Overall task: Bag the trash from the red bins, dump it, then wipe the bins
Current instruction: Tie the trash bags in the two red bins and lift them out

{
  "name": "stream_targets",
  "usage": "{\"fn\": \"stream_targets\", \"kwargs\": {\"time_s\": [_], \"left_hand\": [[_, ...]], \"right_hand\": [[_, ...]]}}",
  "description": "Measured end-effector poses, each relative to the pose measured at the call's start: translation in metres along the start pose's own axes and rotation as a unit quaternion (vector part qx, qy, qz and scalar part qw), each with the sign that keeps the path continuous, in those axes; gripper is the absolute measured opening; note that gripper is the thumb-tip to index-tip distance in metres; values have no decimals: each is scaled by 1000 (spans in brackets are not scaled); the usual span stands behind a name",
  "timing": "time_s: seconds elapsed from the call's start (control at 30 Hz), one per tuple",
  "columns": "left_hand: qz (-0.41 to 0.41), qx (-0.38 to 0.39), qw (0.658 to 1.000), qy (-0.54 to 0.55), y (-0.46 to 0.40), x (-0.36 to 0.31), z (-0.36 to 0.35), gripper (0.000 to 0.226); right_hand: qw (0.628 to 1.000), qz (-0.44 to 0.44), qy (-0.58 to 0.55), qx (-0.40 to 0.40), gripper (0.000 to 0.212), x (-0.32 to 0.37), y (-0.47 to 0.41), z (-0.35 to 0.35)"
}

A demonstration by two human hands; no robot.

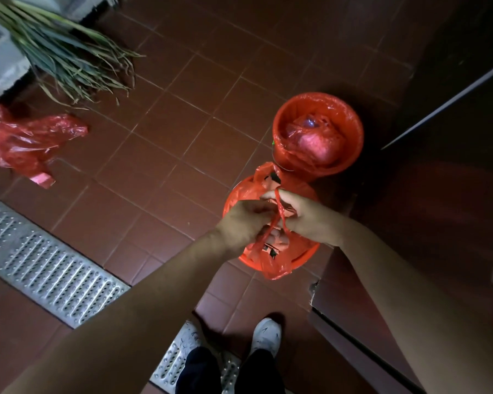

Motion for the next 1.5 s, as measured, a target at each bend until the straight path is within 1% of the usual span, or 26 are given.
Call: {"fn": "stream_targets", "kwargs": {"time_s": [0.1,0.2,0.3,0.37,0.5,0.57,0.6,0.67,0.7,0.77,0.87,0.93,0.97,1.03,1.1,1.17,1.2,1.23,1.27,1.3,1.33,1.37,1.4,1.43,1.47,1.5], "left_hand": [[22,35,998,54,-2,4,7,23],[59,43,994,77,-7,14,14,29],[68,59,994,61,-12,20,15,14],[71,67,993,60,-13,20,12,21],[68,90,988,104,-13,19,4,39],[65,89,987,117,-15,20,2,40],[67,83,987,117,-15,20,2,38],[69,75,989,105,-17,21,1,36],[66,72,991,86,-19,22,1,31],[57,42,997,32,-23,23,3,17],[49,-90,993,-51,-40,29,22,24],[43,-174,983,-35,-49,32,45,16],[45,-198,979,-18,-52,33,55,11],[63,-226,972,26,-58,35,70,8],[89,-269,955,91,-65,36,73,6],[78,-309,939,128,-72,33,67,6],[66,-312,938,136,-75,30,63,8],[57,-297,942,145,-77,27,58,11],[55,-265,950,153,-78,25,52,13],[57,-223,961,153,-78,23,48,17],[60,-180,972,139,-77,21,45,21],[61,-147,981,111,-77,19,45,27],[59,-123,988,72,-76,17,46,30],[56,-108,992,25,-76,13,49,30],[56,-94,994,-30,-76,9,53,27],[59,-78,991,-90,-75,6,58,22]], "right_hand": [[1000,1,14,-23,41,-5,-3,2],[999,-9,34,-32,35,-12,-5,1],[998,-16,53,-35,26,-17,-8,-2],[997,-19,63,-32,30,-19,-10,-3],[996,-48,71,-38,54,-24,-15,-2],[994,-50,85,-42,54,-25,-15,-1],[994,-47,91,-43,48,-25,-15,-1],[994,-28,94,-54,20,-26,-12,-2],[993,-16,100,-67,15,-27,-10,-2],[989,-1,110,-99,29,-31,-8,-2],[973,-1,165,-161,44,-43,-3,5],[951,-40,217,-215,41,-61,5,14],[941,-73,237,-229,37,-71,12,18],[928,-142,252,-233,32,-85,23,22],[922,-193,237,-237,31,-90,25,20],[935,-200,151,-250,31,-82,16,15],[941,-200,37,-269,27,-75,10,14],[927,-195,-140,-290,21,-66,6,13],[878,-172,-324,-306,20,-56,2,11],[811,-148,-470,-315,23,-50,0,11],[756,-131,-559,-315,27,-48,-1,11],[726,-124,-604,-304,32,-47,0,11],[729,-127,-609,-284,36,-46,1,11],[773,-144,-563,-255,38,-47,3,12],[843,-166,-464,-216,36,-50,5,11],[914,-182,-323,-167,31,-54,9,9]]}}
Point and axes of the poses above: each hand's wrist, its own y-axis away from the middle knuckle, its own z-axis out of the back of the hand, x = y × z, the point moved 1 cm from there along -y, towards the middle knuckle, and after that the axes turned 1 degree about z, right-handed, at the moved point
